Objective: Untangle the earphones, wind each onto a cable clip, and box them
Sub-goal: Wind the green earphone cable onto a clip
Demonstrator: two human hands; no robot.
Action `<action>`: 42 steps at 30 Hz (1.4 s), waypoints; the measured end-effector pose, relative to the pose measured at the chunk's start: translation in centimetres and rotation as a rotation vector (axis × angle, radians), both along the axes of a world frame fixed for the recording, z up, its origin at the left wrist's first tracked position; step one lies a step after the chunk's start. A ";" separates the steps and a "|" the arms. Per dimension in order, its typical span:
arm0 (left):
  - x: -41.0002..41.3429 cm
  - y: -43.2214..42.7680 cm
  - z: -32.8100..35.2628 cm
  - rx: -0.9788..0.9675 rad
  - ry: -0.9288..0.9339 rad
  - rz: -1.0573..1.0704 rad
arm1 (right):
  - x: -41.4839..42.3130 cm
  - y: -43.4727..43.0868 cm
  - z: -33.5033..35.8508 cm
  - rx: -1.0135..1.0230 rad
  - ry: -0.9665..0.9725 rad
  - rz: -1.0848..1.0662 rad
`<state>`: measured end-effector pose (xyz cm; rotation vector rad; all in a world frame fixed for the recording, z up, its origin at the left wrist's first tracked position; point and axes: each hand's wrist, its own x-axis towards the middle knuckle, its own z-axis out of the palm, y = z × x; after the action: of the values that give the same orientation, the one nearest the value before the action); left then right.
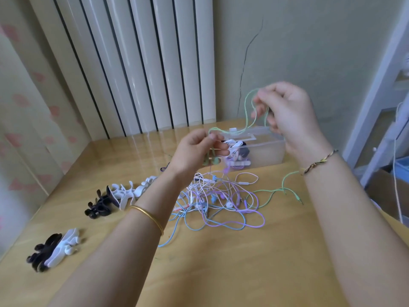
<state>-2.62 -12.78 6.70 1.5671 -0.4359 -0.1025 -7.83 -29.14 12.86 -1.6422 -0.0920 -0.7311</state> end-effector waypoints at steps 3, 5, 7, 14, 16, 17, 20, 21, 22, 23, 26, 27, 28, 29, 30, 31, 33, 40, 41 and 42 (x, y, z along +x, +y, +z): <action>-0.4 -0.7 0.5 0.094 -0.177 0.055 | -0.9 -1.8 -1.5 -0.116 0.154 -0.054; -0.1 -0.9 0.0 0.240 -0.358 0.189 | -1.7 -2.8 -2.5 -0.191 0.269 -0.051; 0.4 -0.7 -0.6 0.353 -0.518 0.366 | -2.7 -3.7 -3.4 -0.338 0.437 0.003; 0.1 -0.6 0.4 0.197 -0.373 0.376 | -3.7 -4.9 -6.5 -0.744 0.874 0.184; -0.1 -0.7 0.7 0.148 -0.339 0.330 | -3.4 -4.6 -7.1 -0.758 0.900 0.211; -0.3 -0.7 0.8 0.143 -0.331 0.303 | -3.2 -4.5 -7.3 -0.775 0.905 0.223; -1.4 -1.0 1.1 0.192 -0.305 0.133 | -3.1 -5.2 -7.9 -0.839 0.984 0.281; -1.8 -1.2 1.1 0.236 -0.280 0.032 | -3.1 -5.7 -8.2 -0.873 1.032 0.316; -2.2 -1.4 1.0 0.300 -0.251 -0.088 | -3.3 -6.3 -8.4 -0.920 1.086 0.341; -2.6 -1.6 0.9 0.381 -0.221 -0.220 | -3.5 -6.8 -8.5 -0.975 1.124 0.351; -3.7 -2.8 -0.2 0.632 -0.114 -0.575 | -4.0 -8.5 -8.7 -0.988 1.092 0.334; -4.0 -3.3 -0.6 0.712 -0.080 -0.656 | -4.0 -8.7 -8.6 -0.935 1.060 0.315; -4.2 -3.8 -1.1 0.788 -0.046 -0.725 | -3.9 -8.9 -8.6 -0.846 1.027 0.271; -4.4 -4.2 -1.4 0.858 -0.010 -0.790 | -3.4 -9.2 -8.8 -0.737 0.976 0.188; -4.5 -4.5 -1.8 0.923 0.024 -0.859 | -2.6 -9.3 -9.1 -0.655 0.924 0.086; -4.6 -4.8 -2.2 0.985 0.057 -0.926 | -1.7 -9.5 -9.8 -0.625 0.883 -0.032; -4.5 -4.9 -2.7 1.082 0.133 -1.017 | 0.1 -9.8 -11.2 -0.702 0.864 -0.222; -4.0 -4.1 -3.4 1.152 0.151 -1.051 | 2.6 -9.1 -15.0 -0.978 1.026 -0.412; -3.9 -4.0 -3.2 1.150 0.139 -1.058 | 2.8 -9.0 -15.2 -0.989 1.024 -0.425; -3.7 -3.8 -3.1 1.148 0.124 -1.065 | 3.0 -9.0 -15.2 -1.007 1.027 -0.433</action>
<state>-6.35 -16.58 3.61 2.2112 -1.2063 -1.4699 -4.88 -38.10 -2.36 -2.8741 0.7637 -0.0093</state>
